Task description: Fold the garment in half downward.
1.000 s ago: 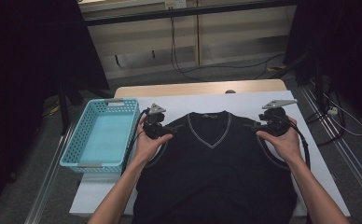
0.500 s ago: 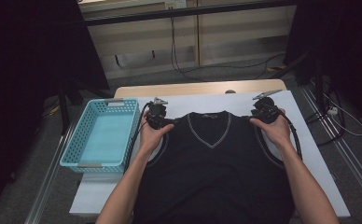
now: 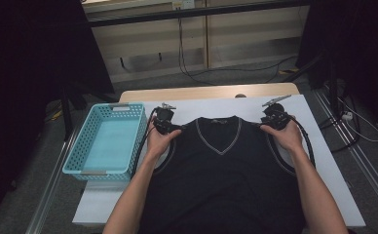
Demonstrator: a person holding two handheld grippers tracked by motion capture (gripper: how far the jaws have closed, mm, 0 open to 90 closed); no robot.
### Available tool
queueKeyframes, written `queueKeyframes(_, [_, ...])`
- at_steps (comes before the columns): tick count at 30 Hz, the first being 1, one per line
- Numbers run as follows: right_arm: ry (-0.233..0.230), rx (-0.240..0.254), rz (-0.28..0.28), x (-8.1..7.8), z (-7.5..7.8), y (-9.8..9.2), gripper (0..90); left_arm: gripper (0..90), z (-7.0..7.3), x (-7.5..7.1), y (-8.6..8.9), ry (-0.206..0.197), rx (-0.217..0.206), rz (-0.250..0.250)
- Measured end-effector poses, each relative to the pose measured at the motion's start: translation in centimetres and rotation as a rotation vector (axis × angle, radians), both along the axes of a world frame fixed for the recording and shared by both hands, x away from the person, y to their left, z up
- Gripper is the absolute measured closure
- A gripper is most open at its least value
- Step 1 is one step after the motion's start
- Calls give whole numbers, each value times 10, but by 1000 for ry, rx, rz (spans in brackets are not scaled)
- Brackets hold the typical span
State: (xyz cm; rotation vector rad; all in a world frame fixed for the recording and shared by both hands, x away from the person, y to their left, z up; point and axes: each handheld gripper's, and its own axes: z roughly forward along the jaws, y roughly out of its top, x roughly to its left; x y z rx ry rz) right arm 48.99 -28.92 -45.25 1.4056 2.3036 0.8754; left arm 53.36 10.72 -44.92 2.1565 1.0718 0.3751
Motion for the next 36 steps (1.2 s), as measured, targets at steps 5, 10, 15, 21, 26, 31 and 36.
queueKeyframes(5, [18, 19, 33, -2, 2, 4, 739, 319, -3, 4, 1, 11, 32, 18])
queueKeyframes(10, [13, -5, 49, -5, 3, 10, 843, 298, -6, 6, 3, 24, 20, 8])
queueKeyframes(15, [14, 2, 38, -5, 3, 10, 846, 373, -6, 1, -5, 22, 10, -38])
queueKeyframes(21, [9, 10, 28, -6, 2, 10, 847, 658, -4, -3, -2, 46, -14, -114])
queueKeyframes(26, [5, 26, 29, -8, 2, 8, 854, 826, -4, -5, -1, 73, -44, -119])
queueKeyframes(31, [-31, -3, 21, -12, 6, 6, 858, 858, -3, -9, -2, 90, -76, -119])
queueKeyframes(36, [-80, 25, 8, -16, 20, -4, 859, 861, 3, -13, -3, 68, -121, -118])
